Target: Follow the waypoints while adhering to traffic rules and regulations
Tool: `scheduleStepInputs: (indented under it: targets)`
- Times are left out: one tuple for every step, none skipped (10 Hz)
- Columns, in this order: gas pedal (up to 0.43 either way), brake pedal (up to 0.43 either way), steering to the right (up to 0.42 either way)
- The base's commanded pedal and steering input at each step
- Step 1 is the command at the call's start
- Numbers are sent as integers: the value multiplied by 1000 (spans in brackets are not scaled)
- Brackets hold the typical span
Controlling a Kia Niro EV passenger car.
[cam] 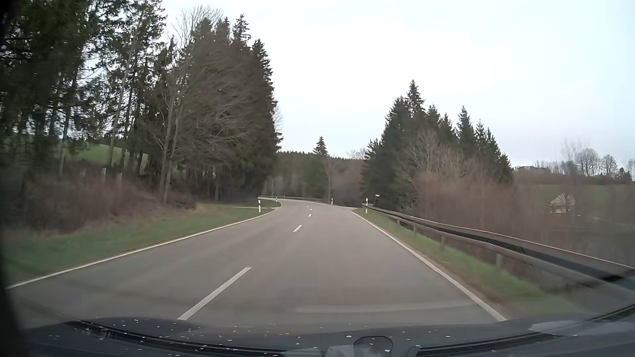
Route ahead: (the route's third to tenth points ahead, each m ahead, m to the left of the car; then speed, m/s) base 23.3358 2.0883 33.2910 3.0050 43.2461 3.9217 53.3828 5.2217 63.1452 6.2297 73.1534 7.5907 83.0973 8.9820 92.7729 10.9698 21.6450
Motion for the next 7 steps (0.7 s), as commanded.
scheduleStepInputs:
  targets:
    - [299,0,-15]
    - [299,0,-13]
    - [299,0,-12]
    - [299,0,-12]
    - [299,0,-12]
    - [299,0,-11]
    - [299,0,-12]
